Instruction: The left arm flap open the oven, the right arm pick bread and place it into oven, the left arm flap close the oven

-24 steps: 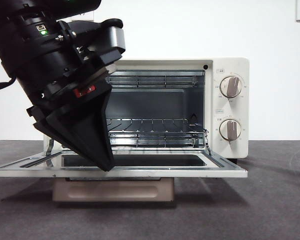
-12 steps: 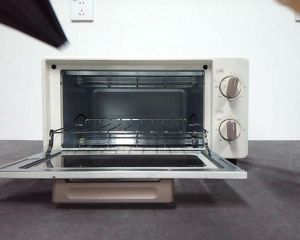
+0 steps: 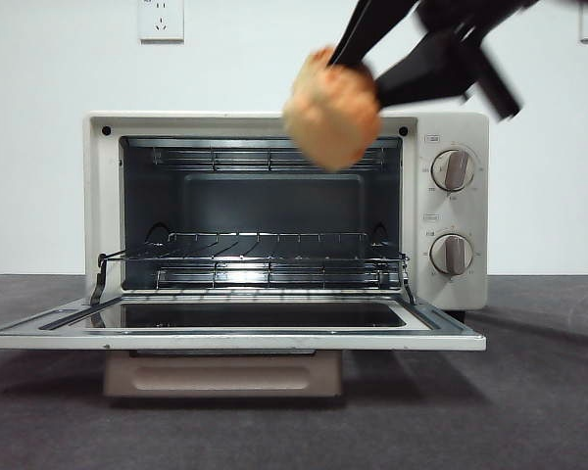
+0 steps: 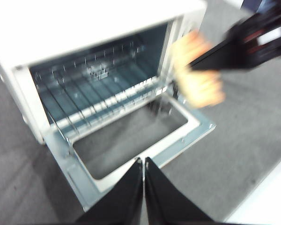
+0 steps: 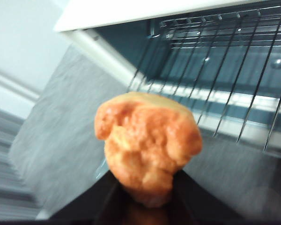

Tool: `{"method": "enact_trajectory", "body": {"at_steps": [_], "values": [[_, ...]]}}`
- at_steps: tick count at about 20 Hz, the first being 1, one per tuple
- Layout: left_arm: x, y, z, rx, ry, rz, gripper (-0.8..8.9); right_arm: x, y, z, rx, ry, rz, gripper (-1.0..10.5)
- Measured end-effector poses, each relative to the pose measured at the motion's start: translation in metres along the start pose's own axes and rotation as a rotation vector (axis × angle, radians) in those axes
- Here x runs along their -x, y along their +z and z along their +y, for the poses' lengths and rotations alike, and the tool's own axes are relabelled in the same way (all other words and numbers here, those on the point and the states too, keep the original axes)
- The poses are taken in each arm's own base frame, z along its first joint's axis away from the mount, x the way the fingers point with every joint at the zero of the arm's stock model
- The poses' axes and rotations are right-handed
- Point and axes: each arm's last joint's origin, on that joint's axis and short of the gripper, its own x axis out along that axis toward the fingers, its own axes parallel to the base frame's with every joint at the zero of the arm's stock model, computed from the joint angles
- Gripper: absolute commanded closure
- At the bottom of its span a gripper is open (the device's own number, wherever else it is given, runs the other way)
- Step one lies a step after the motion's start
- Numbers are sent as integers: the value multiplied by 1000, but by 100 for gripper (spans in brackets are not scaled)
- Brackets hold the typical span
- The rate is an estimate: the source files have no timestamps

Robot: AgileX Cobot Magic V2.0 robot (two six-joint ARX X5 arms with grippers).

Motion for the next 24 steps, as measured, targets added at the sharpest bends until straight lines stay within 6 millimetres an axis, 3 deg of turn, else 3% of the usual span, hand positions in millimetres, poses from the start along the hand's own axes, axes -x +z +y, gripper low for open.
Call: {"method": "enact_trajectory", "body": {"at_steps": [4,8,20,24], "values": [[10,3,1,5,-7,-43,804,-37,0,-15,-35,-54,-35,852],[10,3,1,5,-7,-43,804,-55,6,-18,-41,-100,-82,852],[10,3,1,19,-8,-43,804,-81,20,-21,-70,-202,-145,849],[10,3,1,23,-8,-43,804,-87,18,-26,-76,-227,-138,767]]}}
